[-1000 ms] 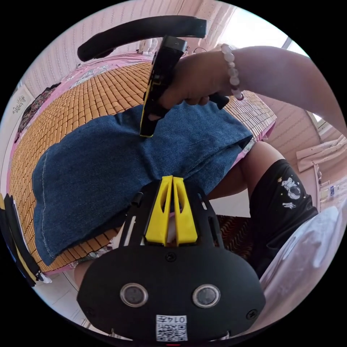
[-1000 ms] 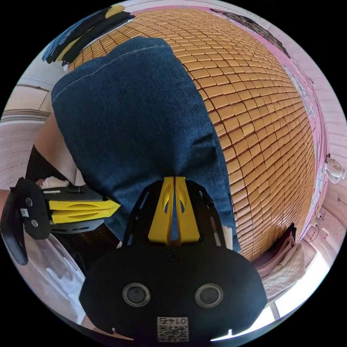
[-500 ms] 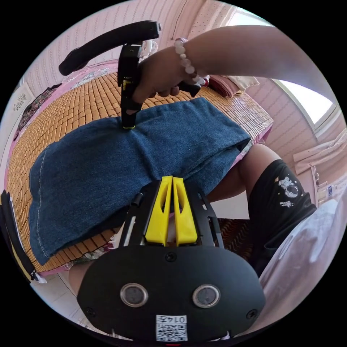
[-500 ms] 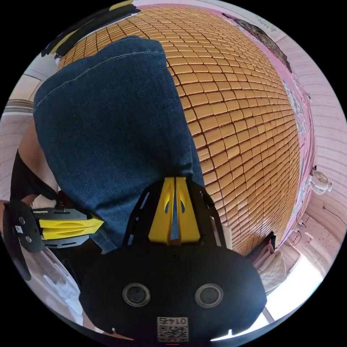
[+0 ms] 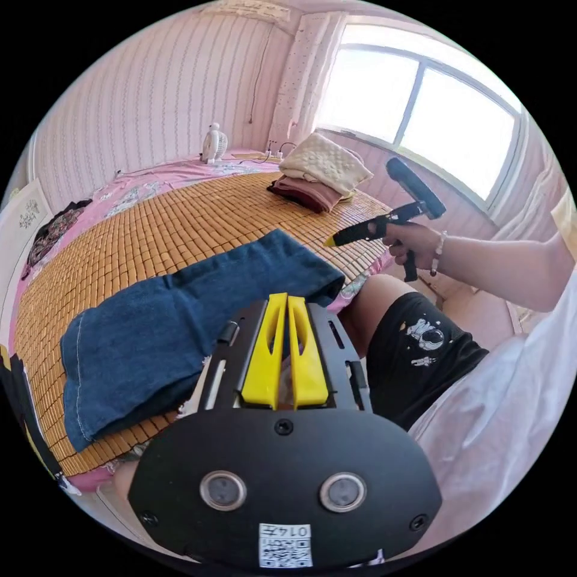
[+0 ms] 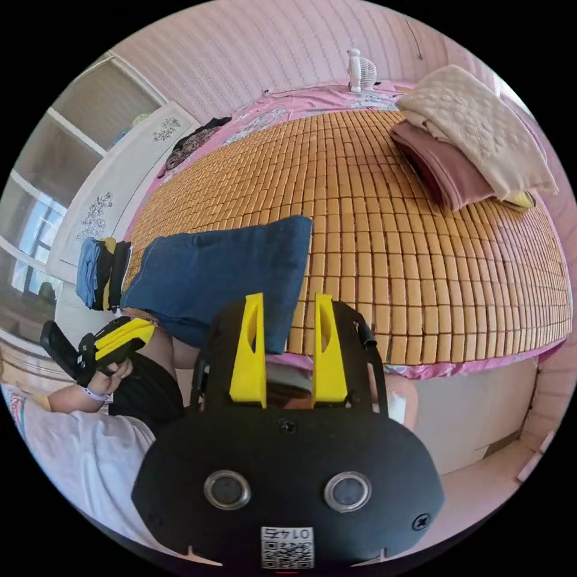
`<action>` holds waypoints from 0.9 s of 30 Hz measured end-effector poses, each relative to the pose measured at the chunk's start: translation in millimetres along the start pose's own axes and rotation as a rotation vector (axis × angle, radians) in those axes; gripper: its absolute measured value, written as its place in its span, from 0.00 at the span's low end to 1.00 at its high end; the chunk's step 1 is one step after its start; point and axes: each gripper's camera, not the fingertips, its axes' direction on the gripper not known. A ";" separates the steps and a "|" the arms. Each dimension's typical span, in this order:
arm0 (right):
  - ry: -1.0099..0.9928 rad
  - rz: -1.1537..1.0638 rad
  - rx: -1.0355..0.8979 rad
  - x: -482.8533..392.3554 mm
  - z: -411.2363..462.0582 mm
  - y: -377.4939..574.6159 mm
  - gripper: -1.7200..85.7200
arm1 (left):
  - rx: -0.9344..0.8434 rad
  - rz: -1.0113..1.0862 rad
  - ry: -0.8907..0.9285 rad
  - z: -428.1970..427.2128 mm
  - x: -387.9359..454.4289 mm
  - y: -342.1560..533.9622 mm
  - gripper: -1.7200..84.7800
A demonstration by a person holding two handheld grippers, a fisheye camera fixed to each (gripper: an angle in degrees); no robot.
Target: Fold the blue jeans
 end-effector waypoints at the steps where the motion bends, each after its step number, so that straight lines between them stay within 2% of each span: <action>1: -0.042 0.047 -0.023 21.0 5.2 14.4 0.19 | 0.004 0.019 0.006 1.1 4.8 -1.2 0.04; 3: -0.119 0.101 -0.064 45.1 18.3 30.7 0.21 | -0.018 0.073 0.028 9.3 20.6 -6.4 0.10; 6: -0.267 0.158 -0.111 70.5 42.4 45.1 0.21 | -0.068 0.093 0.028 20.2 33.6 -10.8 0.14; 11: -0.459 0.260 -0.122 109.0 75.6 55.9 0.09 | -0.091 0.110 0.036 31.1 46.1 -16.3 0.15; 15: -0.464 0.182 -0.055 107.1 59.1 65.4 0.06 | -0.105 0.166 0.002 43.9 57.5 -26.7 0.19; 18: -0.605 0.159 0.048 104.2 43.9 74.7 0.06 | -0.093 0.179 0.007 52.9 63.2 -35.0 0.20; 20: -0.729 0.124 0.062 97.8 44.4 78.7 0.06 | -0.108 0.190 -0.016 58.7 65.6 -37.7 0.17; 23: -0.651 0.164 0.150 112.3 35.7 91.3 0.07 | -0.111 0.161 -0.131 55.6 61.9 -35.5 0.08; 25: -0.615 0.261 0.243 139.2 33.7 104.0 0.09 | -0.127 0.121 -0.082 52.8 54.7 -32.1 0.07; 27: -0.543 0.342 0.204 160.6 47.2 107.2 0.14 | -0.115 0.128 -0.063 46.2 53.6 -24.4 0.07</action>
